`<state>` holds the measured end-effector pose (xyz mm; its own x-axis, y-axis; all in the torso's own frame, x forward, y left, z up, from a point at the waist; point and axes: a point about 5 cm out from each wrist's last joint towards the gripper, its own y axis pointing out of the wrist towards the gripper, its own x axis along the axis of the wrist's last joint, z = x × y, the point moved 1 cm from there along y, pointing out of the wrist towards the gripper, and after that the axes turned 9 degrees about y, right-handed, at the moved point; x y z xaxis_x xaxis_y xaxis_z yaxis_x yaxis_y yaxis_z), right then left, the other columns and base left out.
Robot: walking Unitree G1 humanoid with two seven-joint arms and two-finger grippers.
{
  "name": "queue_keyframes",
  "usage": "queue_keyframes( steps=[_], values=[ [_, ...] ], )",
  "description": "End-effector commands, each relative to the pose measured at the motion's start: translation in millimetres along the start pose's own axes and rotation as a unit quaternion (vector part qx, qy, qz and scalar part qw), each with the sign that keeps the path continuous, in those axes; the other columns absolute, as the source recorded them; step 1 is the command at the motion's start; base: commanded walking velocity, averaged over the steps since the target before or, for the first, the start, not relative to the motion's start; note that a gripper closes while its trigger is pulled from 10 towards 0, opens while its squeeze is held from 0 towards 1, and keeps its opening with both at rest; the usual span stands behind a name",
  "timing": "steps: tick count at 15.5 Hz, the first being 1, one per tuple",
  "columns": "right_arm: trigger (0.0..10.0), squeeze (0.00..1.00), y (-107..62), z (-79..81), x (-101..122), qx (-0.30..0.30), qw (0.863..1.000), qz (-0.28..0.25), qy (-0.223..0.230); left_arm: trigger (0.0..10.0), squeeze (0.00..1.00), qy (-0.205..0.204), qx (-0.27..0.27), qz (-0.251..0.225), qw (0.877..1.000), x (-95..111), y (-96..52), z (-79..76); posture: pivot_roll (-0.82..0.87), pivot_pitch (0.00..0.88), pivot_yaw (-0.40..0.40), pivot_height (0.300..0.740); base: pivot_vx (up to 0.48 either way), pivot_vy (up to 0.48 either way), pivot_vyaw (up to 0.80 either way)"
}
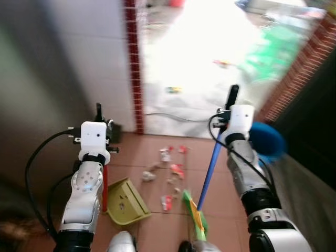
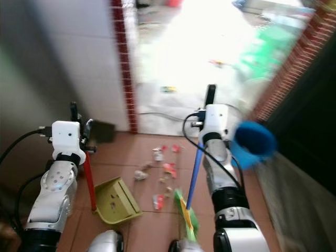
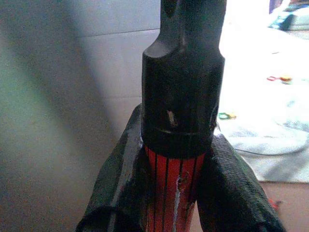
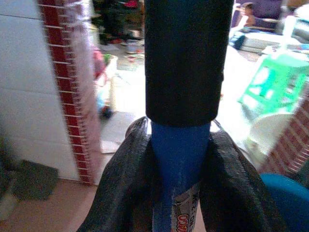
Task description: Sweep floor
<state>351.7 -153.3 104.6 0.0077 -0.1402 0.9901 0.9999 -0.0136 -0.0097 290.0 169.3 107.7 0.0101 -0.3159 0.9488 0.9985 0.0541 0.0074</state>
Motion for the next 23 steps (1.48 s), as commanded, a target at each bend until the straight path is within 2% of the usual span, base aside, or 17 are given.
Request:
queue_keyframes(
  steps=[1, 2, 6, 9, 10, 11, 12, 14, 16, 20, 23],
  values=[
    [10.0, 0.0, 3.8, -0.5, 10, -0.01, 1.0, -0.017, 0.004, 10.0, 0.0, 0.001, 0.006, -0.021, 1.0, 9, 4.2, -1.3, -0.02, 0.04, -0.037, 0.74, 0.0, 0.0, 0.8],
    [10.0, 0.0, 3.7, -1.3, 12, -0.014, 1.0, -0.022, 0.008, 10.0, 0.0, 0.006, 0.007, -0.031, 0.999, 10, 5.7, -1.9, -0.02, 0.044, -0.036, 0.74, 0.0, 0.0, 0.0],
    [10.0, 0.0, 7.6, -6.5, 21, -0.039, 0.998, -0.039, -0.018, 10.0, 0.0, 0.001, 0.019, -0.002, 1.0, -9, 22.2, -9.2, -0.05, 0.058, -0.035, 0.74, 0.0, 0.0, 0.0],
    [10.0, 0.0, 10.5, -8.3, 24, -0.046, 0.998, -0.042, -0.012, 10.0, 0.0, 0.008, 0.002, -0.018, 1.0, -16, 27.3, -21.8, -0.06, 0.061, -0.038, 0.74, 0.0, 0.0, 0.0],
    [10.0, 0.0, 11.7, -7.1, 27, -0.046, 0.998, -0.047, -0.01, 10.0, 0.0, -0.025, -0.017, -0.009, 0.999, -19, 29.0, -31.3, -0.07, 0.06, -0.045, 0.74, 0.0, 0.0, 0.0],
    [10.0, 0.0, 14.7, 1.5, 37, -0.025, 0.998, -0.063, -0.011, 10.0, 0.0, -0.075, -0.049, -0.002, 0.996, -22, 30.9, -51.4, -0.09, 0.057, -0.046, 0.74, 0.0, 0.0, 0.0],
    [10.0, 0.0, 15.4, 4.7, 41, -0.017, 0.997, -0.069, -0.013, 10.0, 0.0, -0.073, -0.054, -0.003, 0.996, -23, 30.7, -56.5, -0.09, 0.057, -0.046, 0.74, 0.0, 0.0, 0.0],
    [10.0, 0.0, 17.3, 7.4, 38, -0.009, 0.998, -0.05, 0.032, 10.0, 0.0, -0.102, -0.069, -0.009, 0.992, -19, 29.1, -69.4, -0.09, 0.052, -0.052, 0.74, 0.0, 0.0, 0.0],
    [10.0, 0.0, 17.0, 14.4, 31, 0.008, 0.997, -0.027, 0.068, 10.0, 0.0, -0.116, -0.082, -0.012, 0.99, -17, 29.1, -74.7, -0.1, 0.055, -0.051, 0.74, 0.0, 0.0, 0.0],
    [10.0, 0.0, 15.1, 23.0, 18, 0.017, 0.99, 0.024, 0.137, 10.0, 0.0, -0.112, -0.093, -0.015, 0.989, -19, 30.6, -81.2, -0.1, 0.053, -0.052, 0.74, 0.0, 0.0, 0.0],
    [10.0, 0.0, 20.4, 27.7, 27, 0.028, 0.98, 0.037, 0.193, 10.0, 0.0, -0.114, -0.096, -0.016, 0.989, -20, 30.9, -82.2, -0.1, 0.054, -0.05, 0.74, 0.0, 0.0, 0.0]
  ],
)
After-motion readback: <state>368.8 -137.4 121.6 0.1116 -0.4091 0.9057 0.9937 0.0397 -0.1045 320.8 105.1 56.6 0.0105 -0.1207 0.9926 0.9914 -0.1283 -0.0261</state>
